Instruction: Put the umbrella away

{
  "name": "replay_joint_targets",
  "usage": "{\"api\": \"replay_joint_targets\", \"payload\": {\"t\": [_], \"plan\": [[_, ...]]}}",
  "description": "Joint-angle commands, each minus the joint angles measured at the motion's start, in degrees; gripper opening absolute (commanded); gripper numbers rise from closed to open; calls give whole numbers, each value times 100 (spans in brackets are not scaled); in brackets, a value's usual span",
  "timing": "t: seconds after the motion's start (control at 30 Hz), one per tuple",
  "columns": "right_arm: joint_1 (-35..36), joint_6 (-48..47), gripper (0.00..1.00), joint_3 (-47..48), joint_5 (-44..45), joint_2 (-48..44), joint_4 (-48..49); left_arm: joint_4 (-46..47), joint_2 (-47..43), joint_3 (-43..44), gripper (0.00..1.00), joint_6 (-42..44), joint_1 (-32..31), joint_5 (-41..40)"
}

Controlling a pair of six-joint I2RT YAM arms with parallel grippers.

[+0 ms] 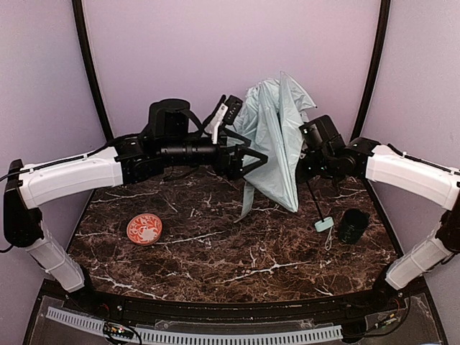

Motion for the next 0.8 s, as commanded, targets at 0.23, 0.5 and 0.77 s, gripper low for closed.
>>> {"api": "replay_joint_targets", "payload": {"t": [0.23, 0.5, 0.77], "plan": [[178, 128, 0, 237, 1058, 286, 745, -113, 540, 503, 93, -763, -317, -383], [302, 10, 0, 336, 1249, 470, 871, -86, 710, 391, 75, -718, -264, -556], [300, -17, 0, 368, 1224, 417, 940, -201, 765, 186, 47, -784, -238, -787]]}}
